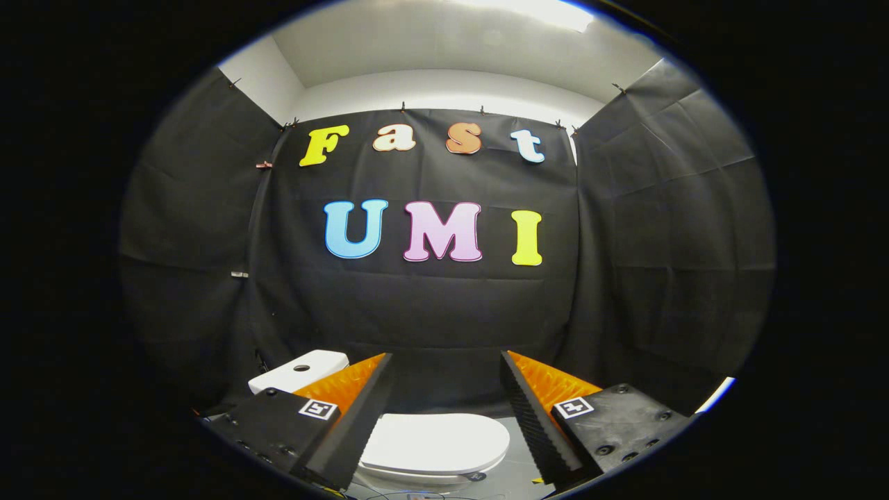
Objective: Open the toilet lid.
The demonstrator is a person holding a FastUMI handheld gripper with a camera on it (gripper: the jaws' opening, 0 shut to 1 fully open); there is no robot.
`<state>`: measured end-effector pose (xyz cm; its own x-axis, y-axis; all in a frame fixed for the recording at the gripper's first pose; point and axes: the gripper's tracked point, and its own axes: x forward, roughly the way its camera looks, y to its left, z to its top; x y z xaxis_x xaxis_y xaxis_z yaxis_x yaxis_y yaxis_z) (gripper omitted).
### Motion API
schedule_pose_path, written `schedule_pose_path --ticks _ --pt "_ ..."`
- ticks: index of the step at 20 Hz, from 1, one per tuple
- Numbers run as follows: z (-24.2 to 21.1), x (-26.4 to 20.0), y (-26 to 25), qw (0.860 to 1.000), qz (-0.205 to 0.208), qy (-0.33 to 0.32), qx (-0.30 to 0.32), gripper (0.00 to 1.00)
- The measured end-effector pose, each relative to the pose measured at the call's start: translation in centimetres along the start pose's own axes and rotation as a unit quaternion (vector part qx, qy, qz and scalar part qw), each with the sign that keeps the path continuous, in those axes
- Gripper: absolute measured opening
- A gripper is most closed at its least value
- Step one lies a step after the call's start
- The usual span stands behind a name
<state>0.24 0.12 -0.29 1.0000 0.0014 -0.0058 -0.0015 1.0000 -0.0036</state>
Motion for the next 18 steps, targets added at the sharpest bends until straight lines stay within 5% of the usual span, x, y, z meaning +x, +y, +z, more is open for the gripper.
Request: schedule_pose_path --ticks 10,18 --pt "-1.0 0.5 -0.9 1.0 -0.008 0.006 0.012 0.97" --pt "-5.9 2.9 -3.5 0.997 -0.024 0.049 0.053 0.97"
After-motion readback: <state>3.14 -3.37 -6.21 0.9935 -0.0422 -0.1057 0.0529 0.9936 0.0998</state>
